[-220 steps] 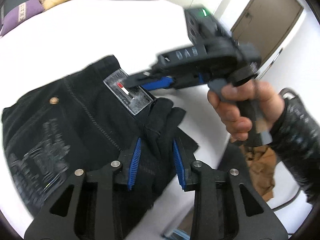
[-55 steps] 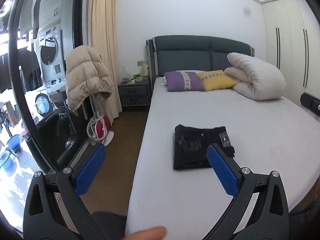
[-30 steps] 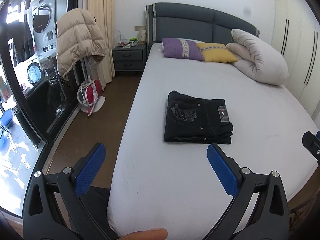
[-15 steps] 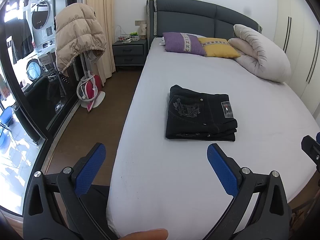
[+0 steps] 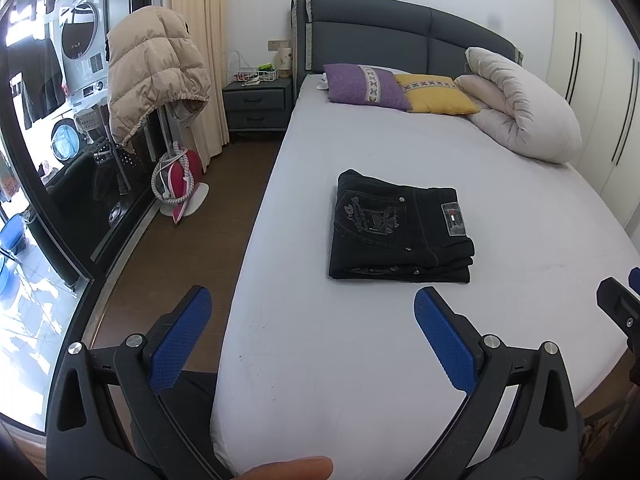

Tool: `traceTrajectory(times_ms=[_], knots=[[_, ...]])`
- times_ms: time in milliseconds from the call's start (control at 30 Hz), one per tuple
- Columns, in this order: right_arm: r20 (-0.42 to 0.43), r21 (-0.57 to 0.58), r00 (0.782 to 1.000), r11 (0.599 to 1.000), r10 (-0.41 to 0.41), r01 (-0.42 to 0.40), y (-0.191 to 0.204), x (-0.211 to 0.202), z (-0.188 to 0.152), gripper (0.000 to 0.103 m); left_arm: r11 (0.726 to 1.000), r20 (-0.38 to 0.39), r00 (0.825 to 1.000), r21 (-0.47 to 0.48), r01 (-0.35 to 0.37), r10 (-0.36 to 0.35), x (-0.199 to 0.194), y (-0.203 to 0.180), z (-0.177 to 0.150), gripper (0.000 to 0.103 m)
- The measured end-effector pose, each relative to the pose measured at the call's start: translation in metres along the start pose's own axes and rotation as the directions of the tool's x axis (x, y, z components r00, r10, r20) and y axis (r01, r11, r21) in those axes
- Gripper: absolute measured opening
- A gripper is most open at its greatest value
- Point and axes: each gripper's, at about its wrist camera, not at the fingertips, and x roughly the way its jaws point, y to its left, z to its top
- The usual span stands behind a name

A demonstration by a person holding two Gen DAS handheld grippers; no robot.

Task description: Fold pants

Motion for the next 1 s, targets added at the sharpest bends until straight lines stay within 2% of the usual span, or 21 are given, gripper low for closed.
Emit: traceTrajectory(times_ms=[1000], knots=[[-0.010, -0.001, 1.000, 1.000, 0.005, -0.005, -0.002, 0.007, -0.005, 0.103, 1.000, -0.010, 1.000, 0.008, 0.007, -0.007, 0.012, -0.003, -0.002, 0.103]])
